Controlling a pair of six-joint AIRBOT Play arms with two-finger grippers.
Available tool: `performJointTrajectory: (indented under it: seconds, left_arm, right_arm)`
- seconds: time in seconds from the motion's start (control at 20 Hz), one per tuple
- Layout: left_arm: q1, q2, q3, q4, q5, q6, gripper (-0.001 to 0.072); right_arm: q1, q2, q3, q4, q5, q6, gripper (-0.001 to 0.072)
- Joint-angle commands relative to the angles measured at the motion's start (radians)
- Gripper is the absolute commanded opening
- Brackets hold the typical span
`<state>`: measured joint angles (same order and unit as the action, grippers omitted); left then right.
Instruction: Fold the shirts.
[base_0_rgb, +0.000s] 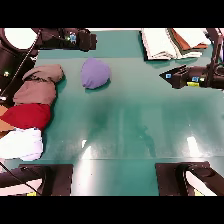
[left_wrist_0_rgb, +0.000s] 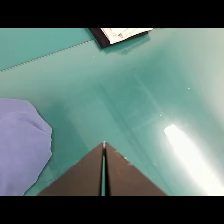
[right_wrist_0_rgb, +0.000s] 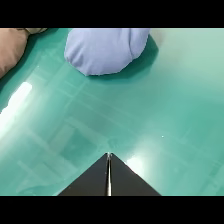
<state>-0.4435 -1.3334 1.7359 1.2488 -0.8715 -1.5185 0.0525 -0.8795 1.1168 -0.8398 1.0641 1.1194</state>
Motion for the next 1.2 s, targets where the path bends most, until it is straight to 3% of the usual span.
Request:
performJointTrajectory:
  seconds: [0.0,0.5,0.6,0.65,0.7,0.75,0.9,1.15]
  left_arm:
    - [0.000,0.000,-0.001,0.000,-0.001,0.001,0.0025]
    - [0.000,0.000,-0.001,-0.016,0.005,0.000,0.0025]
    - [0.000,-0.006,-0.002,0.033,0.059,0.035,0.0027]
    - [0.005,-0.015,-0.004,0.101,0.086,0.030,0.0161]
    - [0.019,-0.036,-0.004,0.173,0.101,-0.017,0.0472]
    - [0.041,-0.064,-0.004,0.223,0.097,-0.089,0.0579]
    - [0.128,-0.200,-0.005,0.235,0.016,-0.185,0.0580]
    - [0.161,-0.446,-0.004,0.231,0.004,-0.183,0.0580]
  right_arm:
    - [0.000,0.002,-0.002,0.003,-0.001,0.000,0.0015]
    - [0.000,0.001,-0.007,0.002,0.000,0.000,0.0014]
    - [0.000,0.001,-0.007,0.001,-0.008,0.000,0.0015]
    - [0.000,0.001,-0.007,0.003,-0.024,0.001,0.0015]
    - [0.000,0.001,-0.007,0.010,-0.042,0.001,0.0015]
    - [0.000,0.002,-0.007,0.011,-0.051,0.001,0.0015]
    - [0.000,0.002,-0.007,0.011,-0.041,0.001,0.0015]
    - [0.000,0.001,-0.007,0.011,-0.036,0.001,0.0014]
